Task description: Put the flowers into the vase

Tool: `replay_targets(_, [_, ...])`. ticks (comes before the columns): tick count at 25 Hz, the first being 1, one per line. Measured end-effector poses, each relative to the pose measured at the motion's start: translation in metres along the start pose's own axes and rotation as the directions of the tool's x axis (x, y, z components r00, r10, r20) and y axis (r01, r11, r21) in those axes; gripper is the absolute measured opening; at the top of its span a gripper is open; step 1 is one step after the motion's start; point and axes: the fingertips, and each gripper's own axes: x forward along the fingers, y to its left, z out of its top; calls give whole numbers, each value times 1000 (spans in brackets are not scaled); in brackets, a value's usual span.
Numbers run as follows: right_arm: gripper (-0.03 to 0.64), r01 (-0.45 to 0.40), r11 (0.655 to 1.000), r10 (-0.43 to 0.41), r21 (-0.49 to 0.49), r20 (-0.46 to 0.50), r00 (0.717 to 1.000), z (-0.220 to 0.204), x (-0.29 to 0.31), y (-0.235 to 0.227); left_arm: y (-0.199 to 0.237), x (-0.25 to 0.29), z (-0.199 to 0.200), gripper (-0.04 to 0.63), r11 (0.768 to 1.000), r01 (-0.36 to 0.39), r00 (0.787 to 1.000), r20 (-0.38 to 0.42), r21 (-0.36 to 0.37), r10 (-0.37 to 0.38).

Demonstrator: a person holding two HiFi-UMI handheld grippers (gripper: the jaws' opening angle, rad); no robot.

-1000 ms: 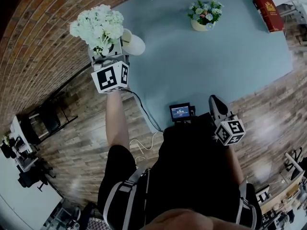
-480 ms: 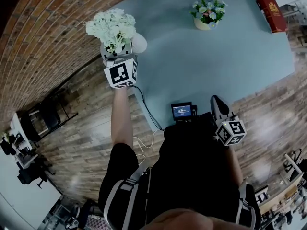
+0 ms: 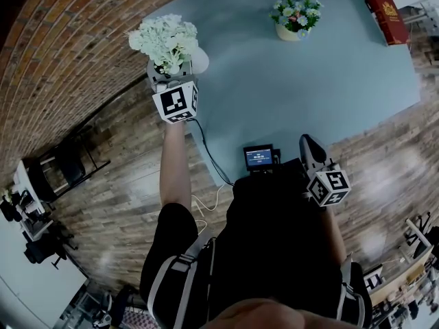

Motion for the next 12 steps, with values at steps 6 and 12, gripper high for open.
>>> replay_targets(6, [18,-3,1000,3,1,1,1000,0,-2,1,-4,-1,-7,249,1000,2,1000,-28,-4,-3])
replay_targets(12, [18,-2,1000,2,3,6,1000,-3,-3,1,-2,-4,-11,295,1000,-4,999,-49,-12,4])
